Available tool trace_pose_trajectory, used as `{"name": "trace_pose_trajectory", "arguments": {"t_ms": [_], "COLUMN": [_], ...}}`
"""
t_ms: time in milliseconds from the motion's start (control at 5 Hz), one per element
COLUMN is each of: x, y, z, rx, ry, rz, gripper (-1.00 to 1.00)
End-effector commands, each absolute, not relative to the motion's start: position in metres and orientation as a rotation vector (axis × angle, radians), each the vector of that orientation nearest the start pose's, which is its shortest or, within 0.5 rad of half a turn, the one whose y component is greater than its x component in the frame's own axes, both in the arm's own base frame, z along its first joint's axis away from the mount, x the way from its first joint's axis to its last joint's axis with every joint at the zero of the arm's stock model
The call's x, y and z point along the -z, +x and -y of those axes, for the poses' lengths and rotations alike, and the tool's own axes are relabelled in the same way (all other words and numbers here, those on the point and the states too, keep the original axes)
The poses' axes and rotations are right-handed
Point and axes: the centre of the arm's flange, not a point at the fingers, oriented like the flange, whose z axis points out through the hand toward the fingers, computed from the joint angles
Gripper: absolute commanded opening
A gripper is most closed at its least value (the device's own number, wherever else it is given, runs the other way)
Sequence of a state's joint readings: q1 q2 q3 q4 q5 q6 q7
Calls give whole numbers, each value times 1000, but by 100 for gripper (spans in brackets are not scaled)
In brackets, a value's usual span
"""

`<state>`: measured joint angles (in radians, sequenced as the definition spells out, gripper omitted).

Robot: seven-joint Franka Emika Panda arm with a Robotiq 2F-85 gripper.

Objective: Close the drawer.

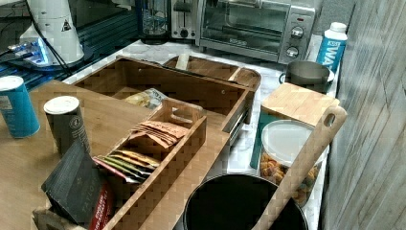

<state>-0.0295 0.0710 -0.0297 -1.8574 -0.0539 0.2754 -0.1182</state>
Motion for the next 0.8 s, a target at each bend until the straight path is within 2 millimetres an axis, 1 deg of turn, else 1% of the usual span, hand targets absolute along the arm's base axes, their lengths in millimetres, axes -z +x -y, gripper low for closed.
{"name": "trace_pose_trajectory", "arguments": {"t_ms": [200,400,600,800], "x": [-467,-450,-441,-437], "y": [569,562,555,550], "z": [40,25,4,-14], "rx": [-113,-63,45,79], "ry": [-3019,-3062,-3095,-3030], "rz": [-1123,-874,-597,-420], "gripper": [-100,-100,-100,-100]}}
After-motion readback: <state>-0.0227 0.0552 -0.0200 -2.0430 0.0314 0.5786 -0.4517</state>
